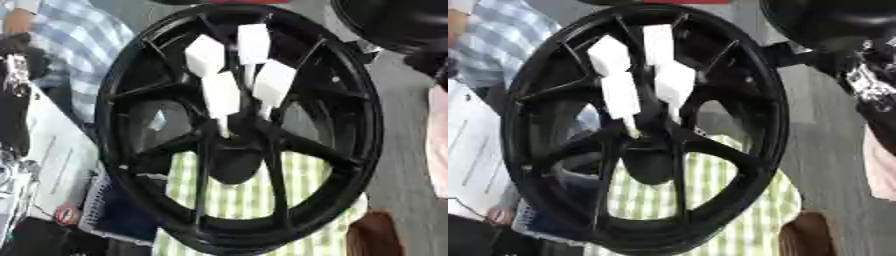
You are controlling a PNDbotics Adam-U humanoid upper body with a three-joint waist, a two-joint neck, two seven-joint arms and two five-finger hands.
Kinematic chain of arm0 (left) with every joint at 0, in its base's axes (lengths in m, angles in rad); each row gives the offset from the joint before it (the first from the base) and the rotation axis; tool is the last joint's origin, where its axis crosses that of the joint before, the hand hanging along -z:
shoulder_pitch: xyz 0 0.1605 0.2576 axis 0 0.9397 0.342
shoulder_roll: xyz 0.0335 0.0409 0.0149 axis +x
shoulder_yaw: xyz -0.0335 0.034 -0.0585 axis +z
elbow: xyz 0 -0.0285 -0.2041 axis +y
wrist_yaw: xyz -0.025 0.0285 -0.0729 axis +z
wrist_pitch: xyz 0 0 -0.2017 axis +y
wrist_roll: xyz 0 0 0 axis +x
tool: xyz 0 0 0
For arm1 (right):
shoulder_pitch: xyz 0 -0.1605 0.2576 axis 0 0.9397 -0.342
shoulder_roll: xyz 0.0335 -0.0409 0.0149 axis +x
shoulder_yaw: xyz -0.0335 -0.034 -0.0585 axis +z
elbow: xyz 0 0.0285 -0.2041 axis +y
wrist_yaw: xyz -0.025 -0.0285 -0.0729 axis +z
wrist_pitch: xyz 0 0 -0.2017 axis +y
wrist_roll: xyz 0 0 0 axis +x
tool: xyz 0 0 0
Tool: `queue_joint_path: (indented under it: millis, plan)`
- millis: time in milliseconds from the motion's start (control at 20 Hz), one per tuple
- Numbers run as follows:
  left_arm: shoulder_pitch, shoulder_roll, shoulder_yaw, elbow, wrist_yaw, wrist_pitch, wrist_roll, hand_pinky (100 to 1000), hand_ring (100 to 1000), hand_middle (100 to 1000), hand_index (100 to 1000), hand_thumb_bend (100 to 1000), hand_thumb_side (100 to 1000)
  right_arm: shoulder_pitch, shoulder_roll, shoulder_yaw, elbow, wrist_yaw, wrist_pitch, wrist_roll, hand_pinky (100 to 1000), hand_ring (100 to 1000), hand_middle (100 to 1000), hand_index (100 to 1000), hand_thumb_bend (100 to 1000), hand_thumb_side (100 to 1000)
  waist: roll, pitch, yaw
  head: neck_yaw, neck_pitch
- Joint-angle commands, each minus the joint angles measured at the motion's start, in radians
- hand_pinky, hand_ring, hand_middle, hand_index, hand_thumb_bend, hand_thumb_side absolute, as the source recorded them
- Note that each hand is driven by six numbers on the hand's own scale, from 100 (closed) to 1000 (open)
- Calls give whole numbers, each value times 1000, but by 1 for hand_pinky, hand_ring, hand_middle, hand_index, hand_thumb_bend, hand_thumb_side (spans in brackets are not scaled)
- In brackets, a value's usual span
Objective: Pull the pin out of the wheel hub.
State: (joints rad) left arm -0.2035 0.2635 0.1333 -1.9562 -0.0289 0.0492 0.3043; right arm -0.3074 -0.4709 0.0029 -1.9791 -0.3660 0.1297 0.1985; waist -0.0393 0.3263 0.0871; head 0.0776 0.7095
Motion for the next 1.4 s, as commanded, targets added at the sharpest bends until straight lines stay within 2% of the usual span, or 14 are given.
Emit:
queue_joint_path:
  millis: [50, 400, 600, 900, 1050, 1250, 1400]
  plan:
    - [-3, 17, 9, -16, -1, -1, 3, 704, 656, 588, 760, 100, 685, -10, -31, -7, -21, -5, -4, 1, 973, 821, 690, 737, 100, 449, 2, -25, -1, -11, -3]
    - [0, 19, 10, -15, -1, 2, 3, 704, 656, 588, 760, 100, 685, -19, -56, 0, -21, -3, -20, 9, 970, 821, 690, 737, 100, 438, 1, -29, -2, -24, 10]
    - [0, 22, 10, -16, 0, 2, 2, 705, 656, 589, 760, 100, 685, -35, -93, 11, -21, 4, -43, 28, 964, 822, 694, 740, 100, 425, 0, -32, -5, -20, 15]
    - [6, 35, 7, -14, -1, 3, -1, 704, 657, 589, 760, 100, 683, -129, -224, 75, -21, 65, -107, 102, 936, 850, 743, 783, 100, 439, -9, -45, -17, -15, 24]
    - [12, 45, 7, -13, -2, 4, -2, 704, 657, 588, 759, 100, 682, -202, -301, 130, -21, 111, -128, 149, 918, 843, 740, 783, 145, 392, -17, -53, -18, -18, 33]
    - [12, 52, 4, -14, -2, 4, -2, 704, 658, 589, 759, 100, 681, -305, -405, 182, -21, 175, -135, 214, 903, 834, 735, 780, 203, 398, -21, -56, -13, -28, 27]
    - [9, 52, 0, -15, 0, 4, -6, 704, 658, 589, 759, 100, 681, -358, -477, 201, -21, 213, -137, 262, 903, 834, 735, 780, 203, 398, -19, -54, -6, -36, 23]
